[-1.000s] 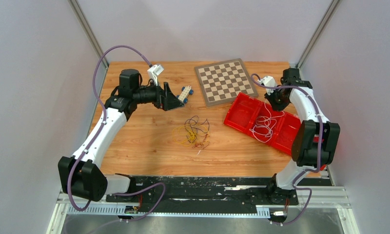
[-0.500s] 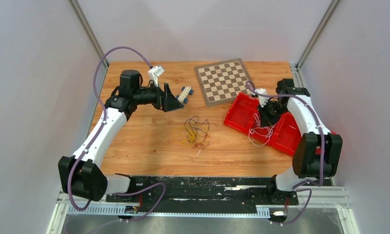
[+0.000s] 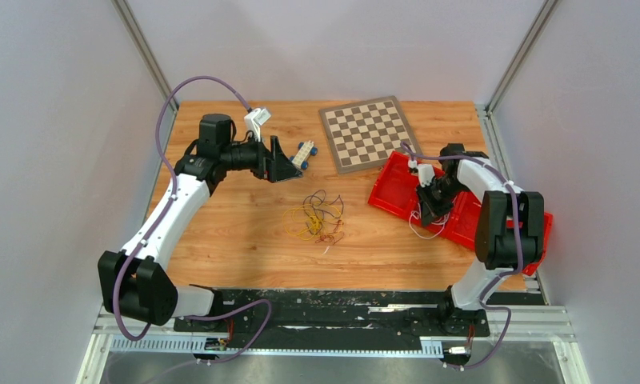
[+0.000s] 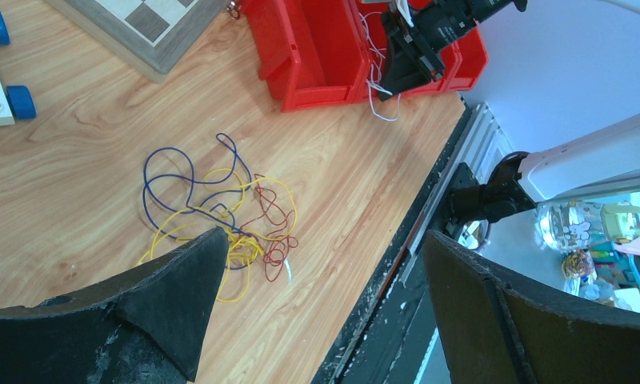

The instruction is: Untangle the cables

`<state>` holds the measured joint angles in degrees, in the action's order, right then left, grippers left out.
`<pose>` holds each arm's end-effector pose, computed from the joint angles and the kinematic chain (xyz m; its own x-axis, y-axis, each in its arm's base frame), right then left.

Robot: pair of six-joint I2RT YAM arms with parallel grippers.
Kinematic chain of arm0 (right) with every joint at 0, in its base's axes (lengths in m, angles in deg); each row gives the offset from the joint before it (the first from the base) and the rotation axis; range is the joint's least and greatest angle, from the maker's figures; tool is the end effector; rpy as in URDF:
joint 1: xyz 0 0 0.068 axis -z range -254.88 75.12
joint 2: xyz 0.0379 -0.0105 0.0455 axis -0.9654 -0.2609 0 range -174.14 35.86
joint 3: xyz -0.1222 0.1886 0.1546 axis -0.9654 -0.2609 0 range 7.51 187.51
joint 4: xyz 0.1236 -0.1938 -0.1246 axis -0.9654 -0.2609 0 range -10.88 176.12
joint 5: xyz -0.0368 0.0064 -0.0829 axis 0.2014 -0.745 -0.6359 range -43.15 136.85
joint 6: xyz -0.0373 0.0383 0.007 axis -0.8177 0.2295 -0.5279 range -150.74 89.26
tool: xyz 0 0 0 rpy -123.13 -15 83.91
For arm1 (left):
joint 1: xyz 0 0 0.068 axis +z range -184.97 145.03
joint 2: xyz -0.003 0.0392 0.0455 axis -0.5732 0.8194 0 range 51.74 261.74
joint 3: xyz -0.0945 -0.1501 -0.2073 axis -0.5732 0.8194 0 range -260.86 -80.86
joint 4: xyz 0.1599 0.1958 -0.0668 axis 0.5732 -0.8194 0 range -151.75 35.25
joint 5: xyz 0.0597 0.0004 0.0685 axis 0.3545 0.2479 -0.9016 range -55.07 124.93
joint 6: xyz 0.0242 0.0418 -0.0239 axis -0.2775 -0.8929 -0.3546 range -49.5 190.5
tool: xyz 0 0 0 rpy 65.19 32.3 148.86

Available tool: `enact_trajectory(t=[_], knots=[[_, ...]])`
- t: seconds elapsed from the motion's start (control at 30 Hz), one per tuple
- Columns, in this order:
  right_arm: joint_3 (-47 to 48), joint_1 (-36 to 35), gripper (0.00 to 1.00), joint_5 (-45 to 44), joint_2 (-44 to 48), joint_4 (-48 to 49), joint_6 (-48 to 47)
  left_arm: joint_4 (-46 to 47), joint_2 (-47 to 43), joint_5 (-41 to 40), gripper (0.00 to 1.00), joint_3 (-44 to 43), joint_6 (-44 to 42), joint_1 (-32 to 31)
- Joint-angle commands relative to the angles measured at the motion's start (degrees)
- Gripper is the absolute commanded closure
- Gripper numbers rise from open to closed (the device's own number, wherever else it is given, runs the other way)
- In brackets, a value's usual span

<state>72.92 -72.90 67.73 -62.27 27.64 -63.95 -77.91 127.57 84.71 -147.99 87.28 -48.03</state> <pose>0.2940 0.0025 0.1856 -0.8577 -0.4825 -0.1778 -0.5141 0.7999 0.3096 0.2754 -0.0918 0.3406 -0.7167 -0.0252 -0.6969 0.5961 0.4965 -0.6310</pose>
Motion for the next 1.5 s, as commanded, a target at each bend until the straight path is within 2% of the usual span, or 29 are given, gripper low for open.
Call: enact_trajectory(t=[0.0,0.3,0.5,0.63,0.83,0.9,0.97,1.07,1.27,1.4,1.47], knots=[[2.9,0.7,1.0,-10.1,-5.5,17.2,2.5,-0.5,-0.7,-0.3,0.0,-2.6,-1.5,0.2],[9.4,1.8,1.0,0.1,-1.1,8.3,0.4,-2.4,-1.1,-0.5,0.0,-2.5,-3.7,0.3],[12.1,4.2,1.0,-1.4,-0.6,6.0,-3.0,-1.5,-0.9,-0.3,0.0,-2.6,-3.7,0.3],[10.4,4.3,1.0,-3.8,-2.8,10.8,-1.1,-1.1,-0.2,-0.2,0.0,-2.8,-3.7,0.2],[7.8,3.9,1.0,-8.9,-7.2,25.7,2.3,-0.4,0.7,-0.3,0.0,-3.5,-3.7,0.2],[8.4,3.9,0.97,-9.2,-7.8,27.1,3.0,-0.6,0.8,-0.4,0.0,-3.9,-3.8,0.2],[9.0,3.7,0.9,-9.1,-7.5,25.8,2.3,-1.4,0.8,-0.6,0.0,-4.2,-4.4,0.2],[9.5,3.6,0.72,-8.6,-4.9,21.7,0.9,-2.1,0.1,-0.5,0.0,-3.8,-5.2,0.2],[14.1,3.6,0.47,-6.0,3.8,11.1,0.1,-0.9,-1.7,-0.3,0.0,-1.8,-5.0,0.2],[17.0,3.6,0.27,-7.2,7.8,5.6,-1.4,0.3,-2.0,0.3,0.0,-0.9,-4.0,0.2],[17.3,3.6,0.24,-6.2,9.9,2.7,-2.7,0.6,-2.0,0.4,0.0,-0.4,-3.8,0.2]])
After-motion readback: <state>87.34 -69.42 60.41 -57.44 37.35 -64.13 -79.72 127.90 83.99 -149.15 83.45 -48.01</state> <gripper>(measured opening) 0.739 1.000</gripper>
